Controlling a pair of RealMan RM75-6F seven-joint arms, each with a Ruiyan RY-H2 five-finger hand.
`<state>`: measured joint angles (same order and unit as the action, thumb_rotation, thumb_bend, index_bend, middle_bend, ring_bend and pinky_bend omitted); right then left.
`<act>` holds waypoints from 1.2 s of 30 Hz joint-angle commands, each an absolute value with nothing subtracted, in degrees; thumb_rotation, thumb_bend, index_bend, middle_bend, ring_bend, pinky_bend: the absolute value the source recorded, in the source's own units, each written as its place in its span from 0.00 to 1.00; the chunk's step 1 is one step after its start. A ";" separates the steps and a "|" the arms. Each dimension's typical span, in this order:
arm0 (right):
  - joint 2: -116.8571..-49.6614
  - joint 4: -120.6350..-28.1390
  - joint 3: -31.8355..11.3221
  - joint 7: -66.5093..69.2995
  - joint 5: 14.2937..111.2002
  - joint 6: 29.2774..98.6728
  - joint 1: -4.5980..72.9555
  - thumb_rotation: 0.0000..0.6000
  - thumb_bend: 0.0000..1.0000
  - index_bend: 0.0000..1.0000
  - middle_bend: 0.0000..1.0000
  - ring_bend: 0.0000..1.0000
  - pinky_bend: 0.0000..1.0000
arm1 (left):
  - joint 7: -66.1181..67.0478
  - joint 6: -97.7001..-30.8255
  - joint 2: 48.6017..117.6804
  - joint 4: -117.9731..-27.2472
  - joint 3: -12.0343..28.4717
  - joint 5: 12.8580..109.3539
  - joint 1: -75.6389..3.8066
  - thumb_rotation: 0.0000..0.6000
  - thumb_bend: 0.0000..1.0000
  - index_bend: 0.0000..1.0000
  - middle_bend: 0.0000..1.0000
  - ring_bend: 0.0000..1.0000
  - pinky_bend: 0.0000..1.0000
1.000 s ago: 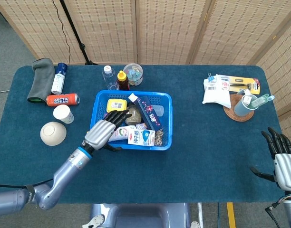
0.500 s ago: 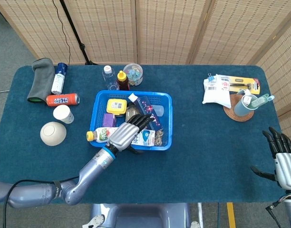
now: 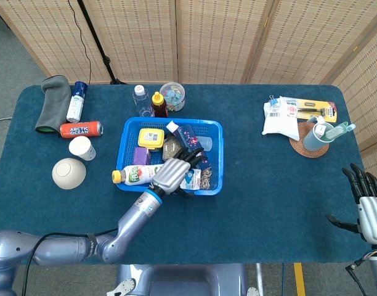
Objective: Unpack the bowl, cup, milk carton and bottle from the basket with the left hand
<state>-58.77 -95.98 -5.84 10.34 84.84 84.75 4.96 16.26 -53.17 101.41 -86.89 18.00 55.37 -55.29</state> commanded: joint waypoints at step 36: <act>-58.66 -96.50 -5.49 10.10 85.98 85.70 4.61 1.00 0.00 0.00 0.00 0.00 0.00 | 17.05 -69.00 83.94 -107.93 22.49 63.51 -46.99 1.00 0.30 0.49 0.33 0.41 0.17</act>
<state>-58.65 -96.49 -5.51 10.12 85.96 85.69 4.62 17.63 -67.77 86.64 -106.18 21.66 62.98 -48.46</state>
